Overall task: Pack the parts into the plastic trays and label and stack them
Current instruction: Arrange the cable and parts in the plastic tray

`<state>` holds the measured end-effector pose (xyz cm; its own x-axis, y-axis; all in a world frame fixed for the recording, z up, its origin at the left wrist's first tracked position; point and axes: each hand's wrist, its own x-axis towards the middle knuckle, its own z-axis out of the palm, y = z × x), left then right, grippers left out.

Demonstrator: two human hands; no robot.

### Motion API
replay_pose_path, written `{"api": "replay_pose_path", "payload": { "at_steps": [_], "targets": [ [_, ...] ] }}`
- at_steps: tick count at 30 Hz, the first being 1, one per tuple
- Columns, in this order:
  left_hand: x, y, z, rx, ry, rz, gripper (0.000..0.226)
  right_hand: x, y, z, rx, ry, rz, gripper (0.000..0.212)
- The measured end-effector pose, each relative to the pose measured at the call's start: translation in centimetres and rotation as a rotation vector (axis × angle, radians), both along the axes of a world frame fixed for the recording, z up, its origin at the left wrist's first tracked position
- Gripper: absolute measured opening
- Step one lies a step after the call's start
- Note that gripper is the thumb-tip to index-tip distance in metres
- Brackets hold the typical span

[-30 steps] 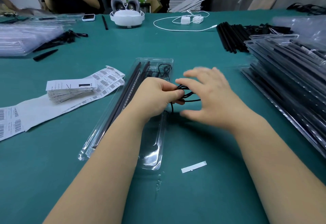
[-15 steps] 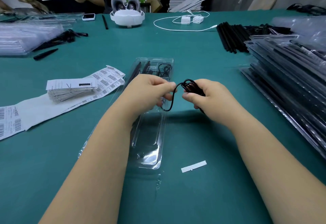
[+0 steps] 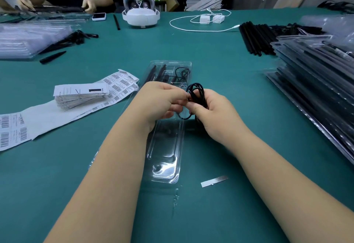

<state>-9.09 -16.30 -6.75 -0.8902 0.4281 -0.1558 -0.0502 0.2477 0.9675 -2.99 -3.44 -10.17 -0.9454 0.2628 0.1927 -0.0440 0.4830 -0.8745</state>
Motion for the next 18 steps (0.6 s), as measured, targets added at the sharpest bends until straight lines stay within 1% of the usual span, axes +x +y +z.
{"api": "replay_pose_path", "payload": {
  "at_steps": [3, 5, 7, 8, 11, 13, 14, 16, 18],
  "targets": [
    [-0.03, -0.10, 0.01, -0.020, 0.021, 0.005, 0.009, 0.07, -0.21, -0.02, -0.011, -0.050, -0.002, 0.005],
    [0.01, -0.14, 0.18, -0.014, 0.023, -0.014, 0.007, 0.17, -0.56, -0.02, -0.099, -0.093, 0.019, 0.006],
    [0.03, -0.31, 0.46, 0.000, 0.017, -0.044, 0.011, 0.23, -0.83, -0.02, -0.225, -0.129, 0.039, 0.013],
    [0.05, -0.44, 0.59, 0.004, 0.019, -0.066, 0.013, 0.27, -0.87, 0.01, -0.242, -0.139, 0.041, 0.014],
    [0.14, -0.81, 0.66, -0.027, 0.115, -0.128, 0.013, 0.33, -0.78, -0.07, -0.152, -0.143, 0.039, 0.014],
    [0.20, -0.79, 0.62, -0.034, 0.181, -0.121, 0.006, 0.36, -0.77, -0.14, -0.065, -0.134, 0.024, 0.019],
    [0.11, -0.71, 0.54, -0.028, 0.202, -0.106, 0.006, 0.38, -0.79, -0.13, -0.024, -0.120, 0.013, 0.021],
    [-0.04, -0.58, 0.43, -0.007, 0.226, -0.063, 0.017, 0.35, -0.89, -0.11, 0.014, -0.093, 0.004, 0.023],
    [-0.13, -0.47, 0.33, 0.013, 0.247, -0.055, 0.025, 0.15, -0.83, -0.23, -0.045, -0.084, 0.017, 0.020]
  ]
}}
